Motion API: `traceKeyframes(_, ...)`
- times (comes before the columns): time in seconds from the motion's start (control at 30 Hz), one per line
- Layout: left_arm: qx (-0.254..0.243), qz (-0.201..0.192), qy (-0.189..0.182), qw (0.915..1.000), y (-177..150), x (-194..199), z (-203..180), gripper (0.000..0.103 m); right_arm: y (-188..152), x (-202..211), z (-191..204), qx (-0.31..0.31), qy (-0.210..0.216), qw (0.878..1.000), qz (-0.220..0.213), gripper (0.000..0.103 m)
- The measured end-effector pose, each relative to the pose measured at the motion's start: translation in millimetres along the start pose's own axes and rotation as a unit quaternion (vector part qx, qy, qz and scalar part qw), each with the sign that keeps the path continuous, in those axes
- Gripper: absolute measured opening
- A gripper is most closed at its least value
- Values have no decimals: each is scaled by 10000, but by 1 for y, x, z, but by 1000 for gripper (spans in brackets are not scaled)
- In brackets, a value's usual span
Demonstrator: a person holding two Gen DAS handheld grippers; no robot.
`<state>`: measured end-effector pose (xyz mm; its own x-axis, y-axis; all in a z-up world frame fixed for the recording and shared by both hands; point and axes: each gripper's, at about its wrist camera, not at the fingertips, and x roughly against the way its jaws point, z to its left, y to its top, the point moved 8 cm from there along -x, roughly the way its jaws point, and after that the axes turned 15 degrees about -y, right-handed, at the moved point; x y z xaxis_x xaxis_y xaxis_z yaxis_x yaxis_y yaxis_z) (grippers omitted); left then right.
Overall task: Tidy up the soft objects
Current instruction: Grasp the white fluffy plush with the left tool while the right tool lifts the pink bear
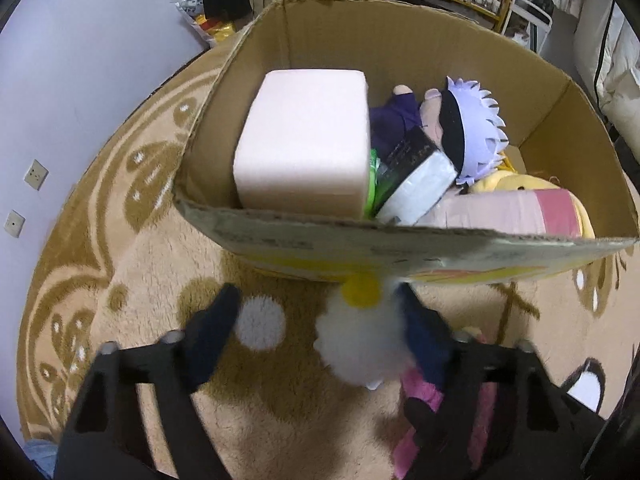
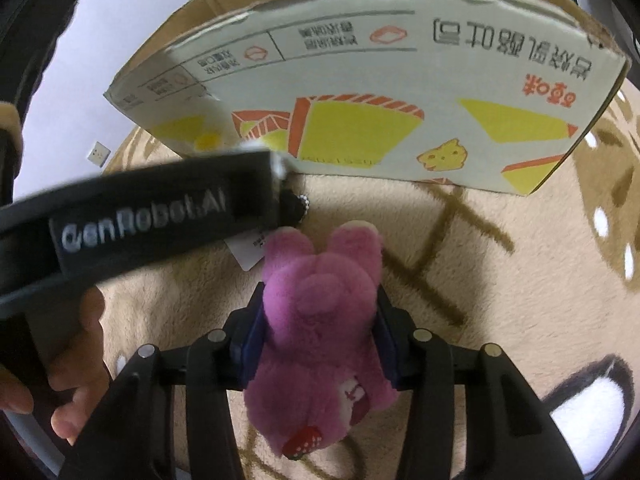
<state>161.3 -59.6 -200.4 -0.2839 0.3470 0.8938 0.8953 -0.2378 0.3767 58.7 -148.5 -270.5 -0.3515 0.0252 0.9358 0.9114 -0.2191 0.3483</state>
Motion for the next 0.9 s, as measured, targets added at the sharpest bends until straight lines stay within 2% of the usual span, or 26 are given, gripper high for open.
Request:
traceKeyframes(0.03,79,28,-204,9998,-1,-2,0,49,0,-1,0,-48,6,10000,16,51)
traceKeyframes(0.07,141,48,-366,9992,-1,-4,-1,41,0,-1,1,-70,-1,10000,17,51)
traceKeyframes(0.13,221,76,-713,9972,-1,-6,-5,17,1,-1,-1,-39,-41,10000,7,50)
traceKeyframes(0.2,120,33,-652,9978,-1,-4,-7,11,1,-2,-1,-51,-57,10000,-26,49)
traceKeyframes(0.27,-88,-15,-399,9992,-2,0,-8,9,4,-1,-4,-116,-31,9999,-70,48)
traceKeyframes(0.6,-29,-325,-180,9993,-8,29,-10,8,7,25,-31,-581,-128,9969,-517,47)
traceKeyframes(0.9,102,-764,-4,9970,-12,63,1,8,18,68,-40,-776,-95,9891,-1250,47)
